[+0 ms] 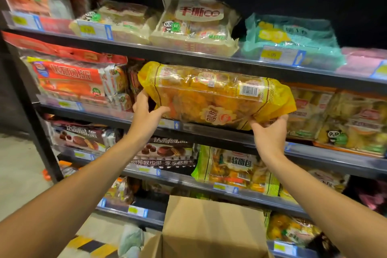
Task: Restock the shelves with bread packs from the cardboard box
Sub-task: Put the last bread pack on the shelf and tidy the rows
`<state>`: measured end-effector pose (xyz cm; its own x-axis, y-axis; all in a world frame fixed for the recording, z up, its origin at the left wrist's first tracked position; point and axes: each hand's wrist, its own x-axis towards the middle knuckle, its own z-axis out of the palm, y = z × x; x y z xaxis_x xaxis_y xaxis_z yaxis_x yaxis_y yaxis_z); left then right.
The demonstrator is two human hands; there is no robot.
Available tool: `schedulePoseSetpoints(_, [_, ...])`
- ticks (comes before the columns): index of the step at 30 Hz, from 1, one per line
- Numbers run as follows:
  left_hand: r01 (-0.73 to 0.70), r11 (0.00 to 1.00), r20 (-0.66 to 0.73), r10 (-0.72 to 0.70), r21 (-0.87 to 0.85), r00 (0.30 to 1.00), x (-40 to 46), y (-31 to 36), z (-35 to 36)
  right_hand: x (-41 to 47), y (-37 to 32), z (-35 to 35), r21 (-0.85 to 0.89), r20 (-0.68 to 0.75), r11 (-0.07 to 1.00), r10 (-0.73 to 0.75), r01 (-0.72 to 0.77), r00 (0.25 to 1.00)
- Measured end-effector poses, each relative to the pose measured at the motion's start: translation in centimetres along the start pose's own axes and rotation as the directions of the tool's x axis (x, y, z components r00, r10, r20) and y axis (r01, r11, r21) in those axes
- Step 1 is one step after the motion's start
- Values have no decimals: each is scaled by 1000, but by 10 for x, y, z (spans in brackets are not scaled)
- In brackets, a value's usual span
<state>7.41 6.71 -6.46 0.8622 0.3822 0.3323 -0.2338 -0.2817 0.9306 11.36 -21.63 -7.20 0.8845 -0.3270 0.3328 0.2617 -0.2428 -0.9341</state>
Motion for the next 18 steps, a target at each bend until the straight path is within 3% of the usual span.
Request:
schedulePoseSetpoints(2, [125, 992, 70, -127, 32, 989, 8, -4, 4, 4, 7, 1, -82, 34, 996, 43, -40, 999])
schedulePoseSetpoints(5, [258, 961, 167, -239, -102, 957, 17, -7, 8, 10, 9, 1, -109, 77, 994, 15, -6, 997])
schedulePoseSetpoints(10, [212, 959, 119, -191, -190, 974, 26, -8, 12, 30, 7, 7, -74, 92, 996, 51, -45, 994])
schedulePoseSetpoints(12, [118, 981, 124, -99, -152, 987, 24, -10, 20, 38, 8, 12, -87, 134, 996, 44, -33, 990])
schedulePoseSetpoints(15, [-255, 964, 192, 236, 81, 953, 20, -16, 30, 37, 7, 15, -121, 158, 991, -32, 51, 987])
schedulePoseSetpoints(18, [-570, 710, 374, 438, 414, 817, 26, -24, 35, 25, 9, 6, -203, 185, 927, -279, 315, 942])
